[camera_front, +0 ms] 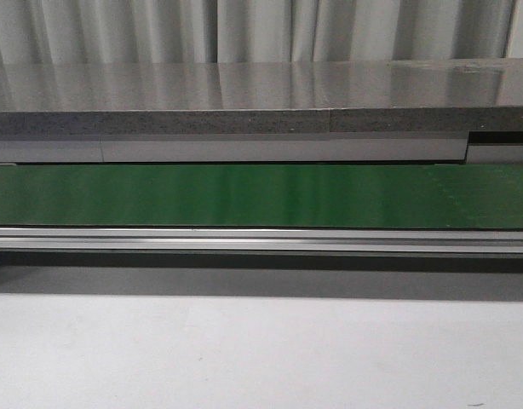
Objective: Move button from right to left
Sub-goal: 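Close the right gripper around the button's black body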
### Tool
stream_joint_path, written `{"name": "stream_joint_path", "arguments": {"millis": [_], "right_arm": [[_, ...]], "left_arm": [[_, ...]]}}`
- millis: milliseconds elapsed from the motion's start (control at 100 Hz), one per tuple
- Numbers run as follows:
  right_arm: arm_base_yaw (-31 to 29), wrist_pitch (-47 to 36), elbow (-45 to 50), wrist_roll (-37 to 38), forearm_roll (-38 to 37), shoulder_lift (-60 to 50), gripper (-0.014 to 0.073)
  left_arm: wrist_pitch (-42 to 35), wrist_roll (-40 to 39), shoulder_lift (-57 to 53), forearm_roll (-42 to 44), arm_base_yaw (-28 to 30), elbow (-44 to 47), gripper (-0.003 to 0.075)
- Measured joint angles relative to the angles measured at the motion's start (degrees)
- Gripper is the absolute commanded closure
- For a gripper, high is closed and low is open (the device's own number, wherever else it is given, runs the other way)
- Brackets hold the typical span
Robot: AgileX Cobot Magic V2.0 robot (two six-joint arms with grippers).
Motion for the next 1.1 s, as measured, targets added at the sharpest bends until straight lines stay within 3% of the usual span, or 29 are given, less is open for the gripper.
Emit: {"name": "stream_joint_path", "arguments": {"millis": [210, 290, 360, 500, 570, 820, 1100], "right_arm": [[-0.70, 4.22, -6.68, -1.87, 0.55, 10.55, 0.0643], [-0.70, 6.92, -9.40, -4.11, 1.89, 14.06, 0.0592], [-0.70, 9.48, -12.00, -6.38, 3.46, 17.20, 0.0493], [-0.70, 13.87, -17.22, -8.95, 5.94, 23.00, 0.0166], [-0.70, 15.83, -19.95, -9.85, 6.30, 25.62, 0.0064], [-0.70, 19.67, -27.72, -16.00, 6.64, 34.36, 0.0055], [-1.15, 18.61, -29.69, -21.55, 6.77, 40.93, 0.0055]], "left_arm": [[0.00, 0.00, 0.00, 0.00, 0.00, 0.00, 0.0740], [0.00, 0.00, 0.00, 0.00, 0.00, 0.00, 0.0740], [0.00, 0.00, 0.00, 0.00, 0.00, 0.00, 0.0740], [0.00, 0.00, 0.00, 0.00, 0.00, 0.00, 0.0740], [0.00, 0.00, 0.00, 0.00, 0.00, 0.00, 0.0740], [-0.28, 0.00, 0.00, 0.00, 0.00, 0.00, 0.0740], [-1.77, 0.00, 0.00, 0.00, 0.00, 0.00, 0.0740]]}}
